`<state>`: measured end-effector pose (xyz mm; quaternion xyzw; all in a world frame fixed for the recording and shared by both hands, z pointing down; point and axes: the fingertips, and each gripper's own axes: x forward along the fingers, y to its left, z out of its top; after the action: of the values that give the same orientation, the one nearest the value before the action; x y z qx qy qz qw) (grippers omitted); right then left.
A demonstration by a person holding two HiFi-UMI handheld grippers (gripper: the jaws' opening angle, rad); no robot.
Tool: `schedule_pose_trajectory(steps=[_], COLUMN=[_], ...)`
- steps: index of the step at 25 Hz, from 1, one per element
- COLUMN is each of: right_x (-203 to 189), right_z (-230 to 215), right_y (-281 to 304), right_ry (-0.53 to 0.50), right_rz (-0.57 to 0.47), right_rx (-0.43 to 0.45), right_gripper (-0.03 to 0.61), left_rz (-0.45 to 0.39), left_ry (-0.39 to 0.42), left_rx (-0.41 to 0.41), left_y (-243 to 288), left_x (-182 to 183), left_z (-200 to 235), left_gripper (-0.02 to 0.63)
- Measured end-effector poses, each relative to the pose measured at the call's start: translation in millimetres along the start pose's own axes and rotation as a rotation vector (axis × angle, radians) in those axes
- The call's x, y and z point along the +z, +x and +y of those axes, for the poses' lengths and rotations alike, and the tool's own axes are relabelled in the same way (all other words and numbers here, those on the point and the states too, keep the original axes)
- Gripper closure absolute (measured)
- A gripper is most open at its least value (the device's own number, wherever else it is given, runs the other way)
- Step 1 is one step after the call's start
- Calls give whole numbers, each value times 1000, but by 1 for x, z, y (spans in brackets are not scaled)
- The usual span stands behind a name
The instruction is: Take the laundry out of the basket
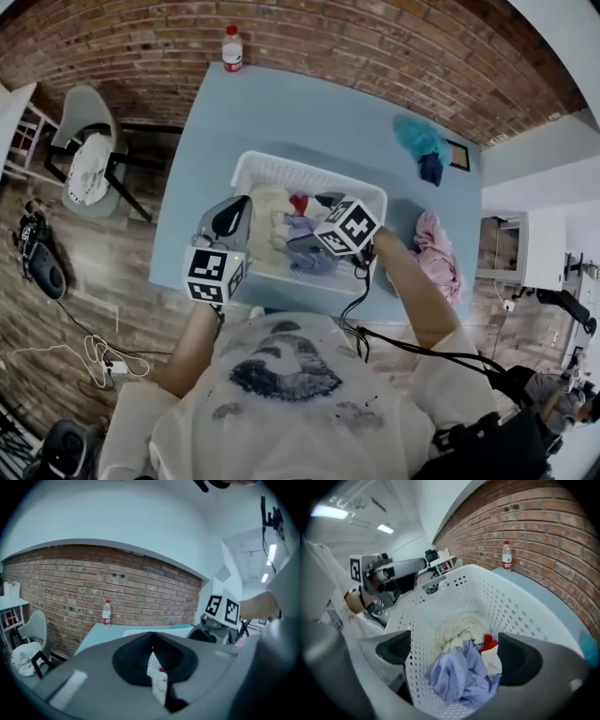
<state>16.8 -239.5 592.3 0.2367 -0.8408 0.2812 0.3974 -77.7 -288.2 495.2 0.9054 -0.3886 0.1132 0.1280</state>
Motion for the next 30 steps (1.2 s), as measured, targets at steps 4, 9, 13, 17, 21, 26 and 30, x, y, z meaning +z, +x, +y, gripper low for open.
schedule_pose_trajectory(steps=[4, 9, 13, 17, 21, 26, 30], right_x=[-22, -43, -57, -82, -80, -77, -84], right_z=[3, 8, 10, 5, -3, -12, -17], right_y=[13, 33, 48, 59, 82, 107, 124], right_ry=[-268, -520, -764, -1034, -1163, -1174, -1181], right_rz=[178, 318, 397, 532, 536, 529, 531], right_rx=[44, 120, 182, 276, 264, 247, 245], right_gripper=[5, 5, 5, 5, 3, -12, -12], left_rz=[5, 21, 28, 36, 61, 81, 93], left_ry=[-7, 13, 14, -8, -5, 21, 19], left_rx=[2, -15, -22, -53, -64, -66, -59], left_y=[11, 22, 27, 32, 37, 44, 46], left_x=[2, 2, 6, 10, 9, 12, 10], left_z=[1, -5, -5, -7, -9, -9, -8], left_gripper=[623, 623, 623, 623, 623, 623, 623])
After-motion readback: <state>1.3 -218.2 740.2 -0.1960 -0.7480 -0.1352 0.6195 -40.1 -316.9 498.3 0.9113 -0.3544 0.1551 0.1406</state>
